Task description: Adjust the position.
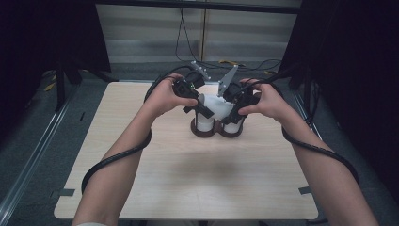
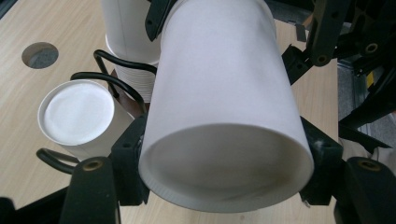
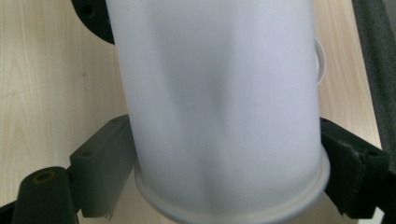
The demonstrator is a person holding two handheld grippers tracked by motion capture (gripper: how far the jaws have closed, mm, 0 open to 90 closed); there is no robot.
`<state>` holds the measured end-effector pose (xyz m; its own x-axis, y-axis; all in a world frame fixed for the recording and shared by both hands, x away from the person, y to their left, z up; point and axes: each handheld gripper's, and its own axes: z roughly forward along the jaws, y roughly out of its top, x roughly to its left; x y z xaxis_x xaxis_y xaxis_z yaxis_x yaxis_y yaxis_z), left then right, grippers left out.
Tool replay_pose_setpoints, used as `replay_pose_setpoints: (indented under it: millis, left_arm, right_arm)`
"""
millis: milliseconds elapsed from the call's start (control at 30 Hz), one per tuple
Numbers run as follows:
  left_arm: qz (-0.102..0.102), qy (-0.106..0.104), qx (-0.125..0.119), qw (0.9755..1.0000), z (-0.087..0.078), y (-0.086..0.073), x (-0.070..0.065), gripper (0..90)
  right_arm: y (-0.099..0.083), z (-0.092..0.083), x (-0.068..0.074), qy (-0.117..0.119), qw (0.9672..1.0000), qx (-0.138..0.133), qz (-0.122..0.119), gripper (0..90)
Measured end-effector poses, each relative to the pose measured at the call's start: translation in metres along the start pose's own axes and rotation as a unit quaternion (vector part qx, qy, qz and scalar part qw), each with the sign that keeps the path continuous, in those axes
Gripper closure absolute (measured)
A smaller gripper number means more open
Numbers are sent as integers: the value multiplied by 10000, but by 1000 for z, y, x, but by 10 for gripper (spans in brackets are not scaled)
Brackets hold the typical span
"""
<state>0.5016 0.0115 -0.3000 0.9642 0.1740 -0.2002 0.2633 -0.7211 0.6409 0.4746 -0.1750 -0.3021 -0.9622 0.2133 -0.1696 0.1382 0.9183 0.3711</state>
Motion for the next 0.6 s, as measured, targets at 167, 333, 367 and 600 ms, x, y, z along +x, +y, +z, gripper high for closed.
replay_pose_setpoints:
  millis: [167,333,367,600]
  left_arm:
    - [-30,-1,-21,10000,-3,-1,1,337]
    - [7,-13,9,10000,-6,-1,1,337]
    - [-29,-9,13,10000,-7,-1,1,337]
    - [-46,-4,-23,10000,-14,-1,2,337]
  right_arm:
    - [-3,-1,0,-22,9999,-84,67,137]
    - [-7,0,0,-70,9996,-234,106,135]
    - [-8,0,-1,-85,9996,-265,106,135]
    - [-17,2,-3,-73,9979,-591,240,134]
